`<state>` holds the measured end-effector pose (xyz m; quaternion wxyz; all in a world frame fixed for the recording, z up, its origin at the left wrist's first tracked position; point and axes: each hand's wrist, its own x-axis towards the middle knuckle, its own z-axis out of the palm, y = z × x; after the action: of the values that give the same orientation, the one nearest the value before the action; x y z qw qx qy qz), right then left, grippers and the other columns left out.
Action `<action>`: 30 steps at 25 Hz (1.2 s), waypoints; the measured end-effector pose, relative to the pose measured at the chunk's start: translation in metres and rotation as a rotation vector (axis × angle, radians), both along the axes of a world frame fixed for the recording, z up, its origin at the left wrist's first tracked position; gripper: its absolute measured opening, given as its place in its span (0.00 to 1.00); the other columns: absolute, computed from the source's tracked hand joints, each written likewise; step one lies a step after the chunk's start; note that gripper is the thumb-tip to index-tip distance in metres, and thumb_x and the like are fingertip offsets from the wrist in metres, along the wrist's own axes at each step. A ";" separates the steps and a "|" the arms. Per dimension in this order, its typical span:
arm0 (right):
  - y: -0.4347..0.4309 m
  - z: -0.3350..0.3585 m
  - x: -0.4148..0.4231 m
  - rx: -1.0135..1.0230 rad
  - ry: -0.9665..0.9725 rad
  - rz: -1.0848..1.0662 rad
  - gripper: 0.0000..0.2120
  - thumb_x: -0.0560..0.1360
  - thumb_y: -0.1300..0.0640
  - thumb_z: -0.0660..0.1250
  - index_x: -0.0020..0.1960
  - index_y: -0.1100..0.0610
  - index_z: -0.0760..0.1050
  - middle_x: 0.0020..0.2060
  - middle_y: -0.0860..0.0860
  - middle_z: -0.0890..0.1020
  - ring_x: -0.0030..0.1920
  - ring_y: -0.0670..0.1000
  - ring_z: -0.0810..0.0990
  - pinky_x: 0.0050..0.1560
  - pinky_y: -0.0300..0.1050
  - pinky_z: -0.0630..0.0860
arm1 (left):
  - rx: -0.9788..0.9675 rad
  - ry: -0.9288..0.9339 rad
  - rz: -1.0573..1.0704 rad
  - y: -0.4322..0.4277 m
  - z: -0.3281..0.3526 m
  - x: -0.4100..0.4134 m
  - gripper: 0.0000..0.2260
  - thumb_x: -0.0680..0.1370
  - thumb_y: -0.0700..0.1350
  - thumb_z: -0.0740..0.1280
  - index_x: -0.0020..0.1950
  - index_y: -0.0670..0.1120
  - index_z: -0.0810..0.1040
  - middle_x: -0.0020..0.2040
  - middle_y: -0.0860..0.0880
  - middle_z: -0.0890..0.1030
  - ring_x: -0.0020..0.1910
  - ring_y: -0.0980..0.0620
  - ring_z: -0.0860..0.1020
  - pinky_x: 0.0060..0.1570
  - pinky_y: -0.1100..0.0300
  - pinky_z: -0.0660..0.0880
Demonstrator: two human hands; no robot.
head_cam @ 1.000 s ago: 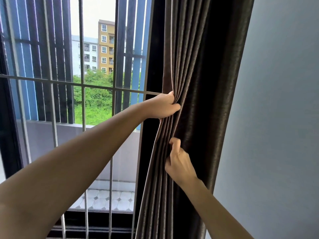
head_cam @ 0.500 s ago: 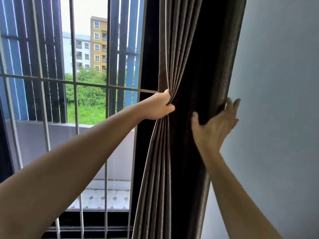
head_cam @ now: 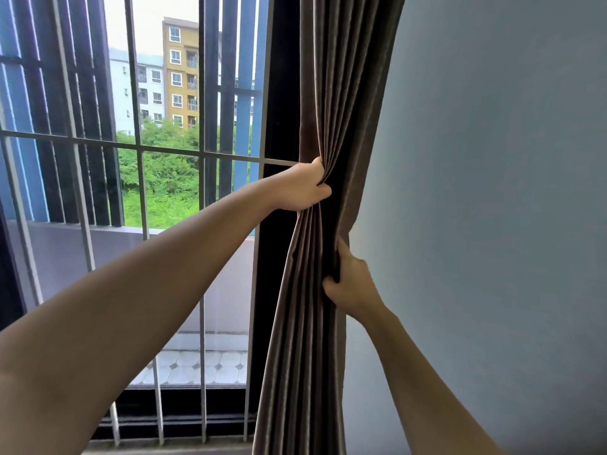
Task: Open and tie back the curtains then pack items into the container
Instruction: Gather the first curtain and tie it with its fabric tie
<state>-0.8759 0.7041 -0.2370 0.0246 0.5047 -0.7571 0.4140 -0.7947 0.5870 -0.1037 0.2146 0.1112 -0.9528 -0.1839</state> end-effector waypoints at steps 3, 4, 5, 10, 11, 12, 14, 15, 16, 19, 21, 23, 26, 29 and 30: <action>0.002 -0.004 0.007 0.086 -0.067 0.123 0.40 0.69 0.71 0.62 0.76 0.50 0.51 0.37 0.51 0.76 0.31 0.41 0.77 0.31 0.32 0.72 | 0.032 -0.014 0.002 0.002 0.000 -0.002 0.18 0.80 0.42 0.57 0.66 0.35 0.60 0.33 0.49 0.68 0.27 0.56 0.67 0.21 0.68 0.65; 0.002 -0.005 0.007 0.105 -0.079 0.139 0.42 0.69 0.70 0.62 0.76 0.49 0.48 0.36 0.51 0.75 0.29 0.41 0.76 0.30 0.31 0.70 | 0.040 -0.013 -0.001 0.004 0.001 -0.003 0.19 0.80 0.42 0.57 0.67 0.35 0.60 0.33 0.49 0.68 0.27 0.56 0.68 0.22 0.68 0.66; 0.002 -0.006 0.006 0.123 -0.086 0.139 0.43 0.69 0.69 0.62 0.76 0.48 0.44 0.38 0.52 0.75 0.28 0.41 0.74 0.30 0.31 0.69 | 0.051 -0.009 -0.004 0.006 0.001 -0.004 0.19 0.80 0.42 0.57 0.68 0.35 0.59 0.33 0.49 0.68 0.27 0.56 0.68 0.23 0.67 0.66; 0.001 -0.018 0.015 0.178 -0.061 0.137 0.48 0.69 0.63 0.65 0.76 0.47 0.36 0.70 0.52 0.64 0.39 0.46 0.77 0.37 0.33 0.72 | 0.152 -0.003 -0.027 0.012 0.003 -0.002 0.19 0.80 0.42 0.56 0.70 0.40 0.58 0.38 0.49 0.70 0.34 0.54 0.73 0.31 0.62 0.74; 0.001 -0.021 0.018 0.184 -0.054 0.145 0.49 0.69 0.63 0.66 0.76 0.48 0.34 0.70 0.52 0.62 0.40 0.48 0.80 0.37 0.34 0.74 | 0.175 0.001 -0.034 0.012 0.003 -0.002 0.20 0.80 0.43 0.57 0.71 0.40 0.58 0.39 0.48 0.72 0.36 0.53 0.74 0.32 0.61 0.75; 0.001 -0.023 0.022 0.182 -0.042 0.147 0.50 0.69 0.62 0.66 0.75 0.48 0.33 0.72 0.52 0.60 0.45 0.51 0.81 0.40 0.35 0.77 | 0.185 0.008 -0.040 0.012 0.002 -0.002 0.21 0.80 0.46 0.59 0.69 0.40 0.59 0.41 0.48 0.73 0.37 0.54 0.75 0.34 0.60 0.76; -0.001 -0.026 0.025 0.192 -0.026 0.149 0.50 0.70 0.60 0.67 0.75 0.49 0.32 0.76 0.50 0.53 0.65 0.54 0.73 0.57 0.38 0.73 | 0.127 0.055 -0.022 0.012 -0.002 -0.003 0.21 0.76 0.54 0.65 0.61 0.43 0.65 0.43 0.50 0.74 0.39 0.56 0.75 0.35 0.63 0.75; -0.002 -0.029 0.023 0.192 -0.038 0.166 0.48 0.72 0.57 0.66 0.75 0.49 0.31 0.77 0.48 0.47 0.72 0.52 0.63 0.64 0.38 0.65 | 0.071 0.087 0.001 0.011 -0.004 -0.004 0.22 0.74 0.56 0.68 0.58 0.44 0.66 0.43 0.51 0.73 0.39 0.57 0.74 0.35 0.64 0.74; -0.004 -0.032 0.021 0.182 -0.071 0.195 0.45 0.74 0.53 0.64 0.75 0.48 0.32 0.77 0.46 0.43 0.75 0.48 0.53 0.68 0.39 0.56 | 0.033 0.113 0.028 0.010 -0.007 -0.006 0.22 0.73 0.56 0.70 0.56 0.43 0.67 0.44 0.50 0.74 0.40 0.55 0.75 0.36 0.62 0.74; -0.010 -0.036 0.022 0.019 -0.266 0.187 0.32 0.79 0.39 0.47 0.76 0.47 0.37 0.76 0.44 0.42 0.73 0.40 0.43 0.74 0.45 0.43 | 0.098 0.189 0.085 0.007 -0.014 -0.009 0.12 0.75 0.45 0.66 0.50 0.42 0.66 0.41 0.48 0.71 0.35 0.53 0.70 0.30 0.61 0.68; -0.023 -0.031 0.014 -0.181 -0.325 0.081 0.32 0.77 0.36 0.39 0.76 0.49 0.40 0.77 0.45 0.44 0.75 0.42 0.43 0.76 0.51 0.44 | 0.279 0.243 0.033 0.006 -0.016 -0.009 0.09 0.74 0.41 0.62 0.53 0.42 0.68 0.43 0.48 0.72 0.36 0.52 0.71 0.32 0.62 0.68; -0.040 -0.015 -0.004 -0.314 -0.360 -0.013 0.32 0.77 0.35 0.36 0.77 0.47 0.41 0.77 0.45 0.47 0.76 0.44 0.45 0.76 0.55 0.46 | 0.425 0.303 -0.046 0.006 -0.019 -0.009 0.14 0.71 0.38 0.59 0.55 0.46 0.72 0.47 0.46 0.78 0.44 0.47 0.78 0.39 0.56 0.76; -0.059 0.014 -0.031 -0.427 -0.449 -0.050 0.41 0.69 0.25 0.35 0.76 0.44 0.45 0.76 0.44 0.54 0.76 0.45 0.51 0.76 0.57 0.49 | 0.528 0.377 -0.072 0.003 -0.019 -0.007 0.14 0.71 0.33 0.58 0.50 0.48 0.74 0.43 0.45 0.81 0.41 0.51 0.82 0.39 0.58 0.80; -0.063 0.042 -0.041 -0.460 -0.465 -0.045 0.41 0.69 0.26 0.35 0.76 0.45 0.50 0.75 0.48 0.60 0.75 0.48 0.58 0.75 0.55 0.56 | 0.581 0.429 -0.086 0.001 -0.018 -0.002 0.17 0.72 0.27 0.54 0.39 0.48 0.71 0.30 0.52 0.74 0.23 0.64 0.74 0.22 0.71 0.68; -0.065 0.051 -0.043 -0.448 -0.486 -0.023 0.39 0.72 0.28 0.34 0.76 0.47 0.54 0.73 0.50 0.64 0.73 0.50 0.62 0.74 0.55 0.58 | 0.582 0.425 -0.086 -0.001 -0.018 -0.002 0.18 0.71 0.26 0.54 0.37 0.48 0.71 0.28 0.52 0.73 0.21 0.64 0.73 0.21 0.72 0.66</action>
<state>-0.9188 0.6392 -0.1858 -0.0415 0.3645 -0.6365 0.6784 -0.7968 0.5863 -0.1218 0.3592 0.0871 -0.7984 -0.4754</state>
